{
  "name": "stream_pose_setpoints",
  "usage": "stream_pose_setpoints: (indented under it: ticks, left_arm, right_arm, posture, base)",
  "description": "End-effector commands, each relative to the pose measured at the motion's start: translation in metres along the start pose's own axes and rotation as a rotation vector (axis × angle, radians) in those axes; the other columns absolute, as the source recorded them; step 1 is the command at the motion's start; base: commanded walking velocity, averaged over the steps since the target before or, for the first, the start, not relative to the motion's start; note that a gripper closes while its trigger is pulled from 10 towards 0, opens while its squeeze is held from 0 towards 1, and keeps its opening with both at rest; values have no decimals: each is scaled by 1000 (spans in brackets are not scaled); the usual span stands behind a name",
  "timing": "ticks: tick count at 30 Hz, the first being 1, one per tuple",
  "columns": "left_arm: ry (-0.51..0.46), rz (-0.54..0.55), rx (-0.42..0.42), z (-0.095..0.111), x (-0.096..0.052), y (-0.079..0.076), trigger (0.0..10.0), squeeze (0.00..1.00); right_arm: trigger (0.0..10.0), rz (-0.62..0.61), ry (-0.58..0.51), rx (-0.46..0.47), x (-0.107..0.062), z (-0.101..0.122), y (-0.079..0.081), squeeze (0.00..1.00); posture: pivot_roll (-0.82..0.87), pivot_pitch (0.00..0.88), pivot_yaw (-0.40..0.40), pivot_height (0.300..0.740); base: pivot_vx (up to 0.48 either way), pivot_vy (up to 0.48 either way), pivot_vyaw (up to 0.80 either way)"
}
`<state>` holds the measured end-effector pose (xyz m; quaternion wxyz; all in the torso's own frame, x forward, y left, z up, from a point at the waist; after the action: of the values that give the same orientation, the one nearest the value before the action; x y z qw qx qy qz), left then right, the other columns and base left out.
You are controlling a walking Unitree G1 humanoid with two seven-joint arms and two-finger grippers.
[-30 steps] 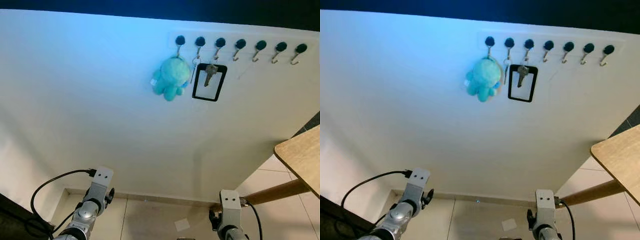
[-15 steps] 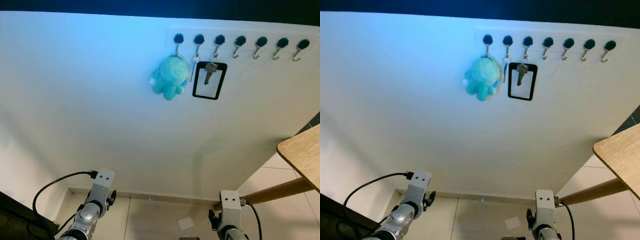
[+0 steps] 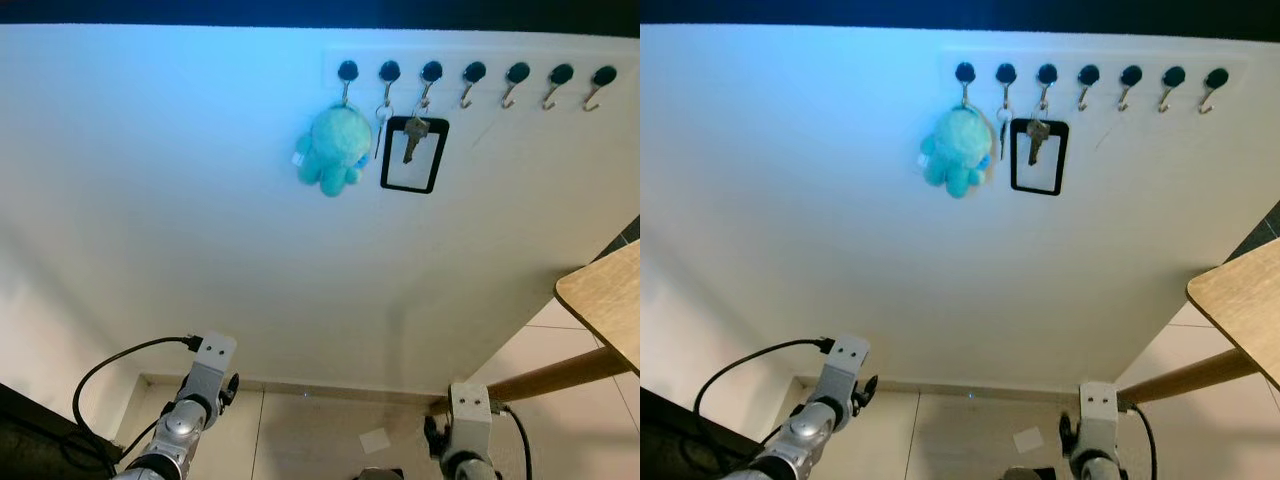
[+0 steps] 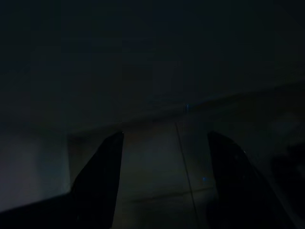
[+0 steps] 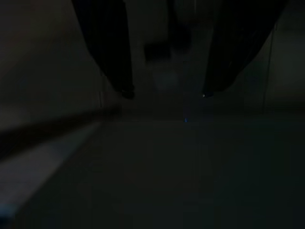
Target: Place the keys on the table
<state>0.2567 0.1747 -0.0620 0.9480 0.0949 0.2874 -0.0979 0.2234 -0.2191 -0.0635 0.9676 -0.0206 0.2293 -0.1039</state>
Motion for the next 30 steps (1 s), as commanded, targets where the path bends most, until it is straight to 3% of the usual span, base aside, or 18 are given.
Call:
stream_pose_setpoints:
  ticks: [1,2,3,5,6,9,10,13,18,19,21,22,26,27,28,30]
  left_arm:
    - [-25,-6,-1,2,-1,0,10000,0]
    - [-140,-45,-10,21,-1,-3,10000,0]
    - [-140,-45,-10,21,-1,-3,10000,0]
    - [-373,-161,-41,62,-9,-12,10000,0]
    - [-373,-161,-41,62,-9,-12,10000,0]
    - [-640,-323,-38,115,-36,-27,10000,0]
    - [-640,-323,-38,115,-36,-27,10000,0]
    - [-751,-446,-61,144,-58,-41,10000,0]
    - [-841,-480,-60,166,-73,-49,10000,0]
    - [-893,-478,-62,180,-79,-51,10000,0]
    - [-916,-479,-62,186,-83,-52,10000,0]
    - [-928,-479,-61,190,-84,-53,10000,0]
    - [-942,-492,-48,196,-89,-57,10000,0]
    - [-955,-521,-16,203,-96,-63,10000,0]
    - [-962,-530,8,206,-99,-66,10000,0]
    - [-968,-533,24,210,-102,-68,10000,0]
  right_arm:
    - [10000,-24,-52,19,2,10,-3,0]
    - [10000,-36,-191,36,8,39,-6,0]
    - [10000,-36,-191,36,8,39,-6,0]
    - [10000,-16,-468,65,12,101,-7,0]
    - [10000,-16,-468,65,12,101,-7,0]
    - [10000,69,-815,78,-6,187,5,0]
    - [10000,69,-815,78,-6,187,5,0]
    - [10000,124,-994,88,-29,226,16,0]
    - [10000,152,-1103,106,-48,250,24,43]
    - [10000,177,-1155,108,-59,263,30,871]
    - [10000,189,-1179,106,-64,270,32,871]
    - [10000,194,-1187,108,-66,273,32,1000]
    - [10000,200,-1184,106,-68,278,32,1000]
    - [10000,197,-1162,90,-68,284,31,584]
    - [10000,199,-1156,94,-67,289,29,0]
    - [10000,201,-1150,107,-67,296,26,0]
  posture:
    - [41,71,16,740]
    - [46,72,12,740]
    - [46,72,12,740]
    - [62,73,-3,740]
    - [62,73,-3,740]
    - [63,74,-12,740]
    - [63,74,-12,740]
    - [68,76,-18,740]
    - [71,76,-28,740]
    - [69,76,-27,740]
    - [69,76,-27,740]
    - [66,77,-26,740]
    - [58,78,-28,740]
    - [55,79,-31,740]
    - [53,80,-34,740]
    - [53,78,-34,740]
  base:
    - [0,0,0]
    - [0,0,0]
    - [0,0,0]
    - [0,0,0]
    - [0,0,0]
    - [0,0,0]
    - [0,0,0]
    - [0,0,0]
    - [0,0,0]
    - [0,0,0]
    - [0,0,0]
    - [0,0,0]
    - [0,0,0]
    - [0,0,0]
    - [0,0,0]
    - [0,0,0]
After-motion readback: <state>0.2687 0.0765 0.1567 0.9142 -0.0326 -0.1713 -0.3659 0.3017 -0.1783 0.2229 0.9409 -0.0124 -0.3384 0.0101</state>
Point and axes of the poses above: a point about 5 cm out from each wrist's last joint towards the gripper, its own x axis pointing out of the wrist towards the gripper, its own z axis along the axis of the wrist's last joint, y = z × x, the point moved 3 cm from there along x, pointing out of the wrist towards the gripper, and after that the axes turned 2 degrees about -x, right-handed, at the moved point
